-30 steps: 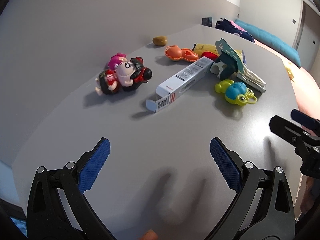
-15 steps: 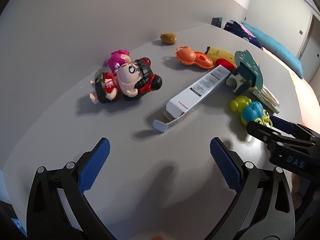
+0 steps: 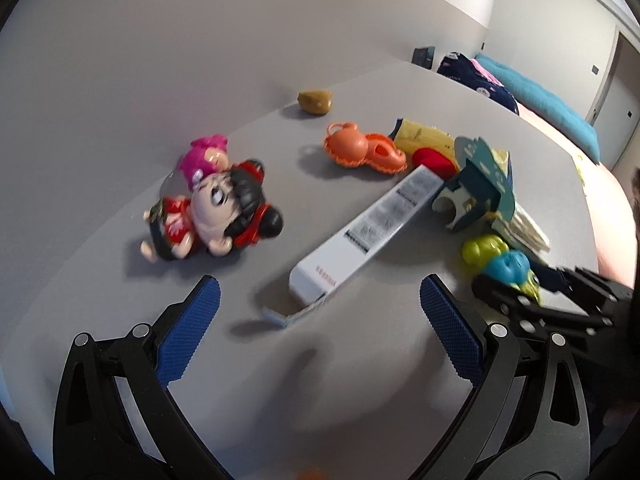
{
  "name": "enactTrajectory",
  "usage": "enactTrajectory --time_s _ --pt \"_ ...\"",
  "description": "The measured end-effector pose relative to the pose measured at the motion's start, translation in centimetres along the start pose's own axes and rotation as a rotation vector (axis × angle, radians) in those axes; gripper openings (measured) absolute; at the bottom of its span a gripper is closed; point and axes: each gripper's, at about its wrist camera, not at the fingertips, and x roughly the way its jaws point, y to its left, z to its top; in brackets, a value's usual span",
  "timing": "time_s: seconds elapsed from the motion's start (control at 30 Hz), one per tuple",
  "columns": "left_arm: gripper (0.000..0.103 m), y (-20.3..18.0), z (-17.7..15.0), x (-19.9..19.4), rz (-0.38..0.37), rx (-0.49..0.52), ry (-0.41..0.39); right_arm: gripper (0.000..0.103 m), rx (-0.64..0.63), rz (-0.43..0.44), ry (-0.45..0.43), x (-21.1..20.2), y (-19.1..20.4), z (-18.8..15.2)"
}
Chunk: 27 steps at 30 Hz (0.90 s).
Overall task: Collect trash
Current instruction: 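Grasp the blue-green frog toy with the right tool while the left tool approaches the white box, then grasp the white printed box with the left tool while the right tool holds the frog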
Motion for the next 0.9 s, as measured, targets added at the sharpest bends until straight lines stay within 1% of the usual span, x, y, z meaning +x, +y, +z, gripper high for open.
enactTrajectory --time_s 0.1,0.23,0.37,0.5,0.53,0.63,0.67,0.7,0.73,0.9 --pt "0.097 -1.0 0.7 0.8 0.020 0.049 0.004 0.058 0.004 0.018 -0.024 -1.3 -0.7 -0.1" --pt "0.097 -2.2 1.6 2.3 0.007 0.109 0.024 0.058 0.017 0.043 -0.046 -2.8 -1.5 0.0" --pt "0.097 -3.2 2.1 3.8 0.038 0.173 0.020 0.058 0.024 0.054 -0.069 -4.1 -1.9 -0.2" --pt "0.096 -3.6 2.8 5.0 0.052 0.197 0.020 0.058 0.034 0.055 -0.080 -4.6 -2.5 -0.2" --pt "0.094 -3.5 2.9 5.3 0.045 0.196 0.019 0.058 0.036 0.056 -0.082 -4.7 -2.5 -0.3" --pt "0.087 -3.0 3.3 5.9 0.002 0.177 0.019 0.058 0.039 0.059 -0.087 -5.1 -2.7 -0.6" --pt "0.082 -3.0 3.4 6.3 0.000 0.175 0.035 0.058 0.040 0.060 -0.090 -5.2 -2.8 -0.7" --pt "0.073 -3.0 3.5 6.5 -0.006 0.174 0.047 0.058 0.041 0.060 -0.091 -5.2 -2.8 -0.7" --pt "0.068 -3.1 3.5 6.8 -0.007 0.174 0.065 0.058 0.042 0.059 -0.092 -5.3 -2.9 -0.7" --pt "0.042 -3.5 3.6 6.7 0.005 0.169 0.078 0.058 0.044 0.063 -0.092 -5.4 -3.3 -1.1"
